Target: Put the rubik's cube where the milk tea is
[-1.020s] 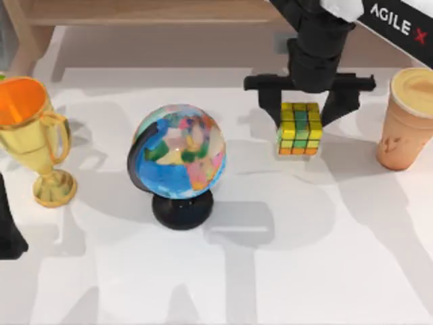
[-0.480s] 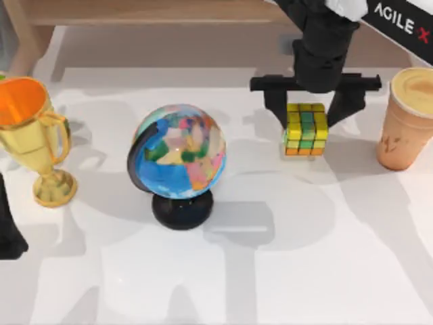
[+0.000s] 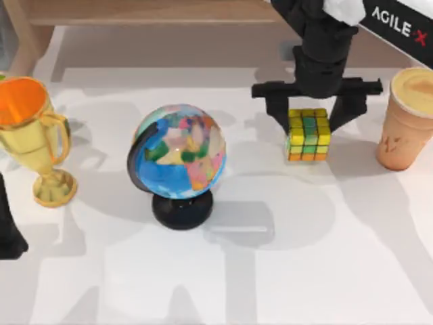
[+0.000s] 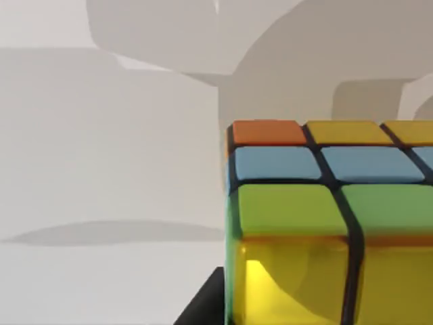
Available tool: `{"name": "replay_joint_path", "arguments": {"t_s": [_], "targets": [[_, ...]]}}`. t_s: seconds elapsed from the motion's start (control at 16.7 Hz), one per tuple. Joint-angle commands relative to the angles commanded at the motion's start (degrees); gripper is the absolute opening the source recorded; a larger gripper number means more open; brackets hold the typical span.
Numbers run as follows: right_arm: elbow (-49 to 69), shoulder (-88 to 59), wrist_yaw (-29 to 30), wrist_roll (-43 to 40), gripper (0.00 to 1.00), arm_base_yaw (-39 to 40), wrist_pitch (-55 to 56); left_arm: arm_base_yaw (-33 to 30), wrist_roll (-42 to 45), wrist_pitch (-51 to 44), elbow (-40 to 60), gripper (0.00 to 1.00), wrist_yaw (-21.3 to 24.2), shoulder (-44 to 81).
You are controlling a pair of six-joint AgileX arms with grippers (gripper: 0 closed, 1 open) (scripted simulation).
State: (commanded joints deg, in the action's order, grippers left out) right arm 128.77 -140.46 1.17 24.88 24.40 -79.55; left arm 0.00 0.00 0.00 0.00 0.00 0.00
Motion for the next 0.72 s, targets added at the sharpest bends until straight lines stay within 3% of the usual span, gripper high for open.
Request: {"name": "replay_joint_path", "arguments": {"t_s": [0.72], "targets": [[-2.19, 1.37, -1.32, 0.79, 0.0, -0.45, 3.67, 0.0, 0.0, 0.0, 0.0, 1.0, 0.0, 0.0]]}}
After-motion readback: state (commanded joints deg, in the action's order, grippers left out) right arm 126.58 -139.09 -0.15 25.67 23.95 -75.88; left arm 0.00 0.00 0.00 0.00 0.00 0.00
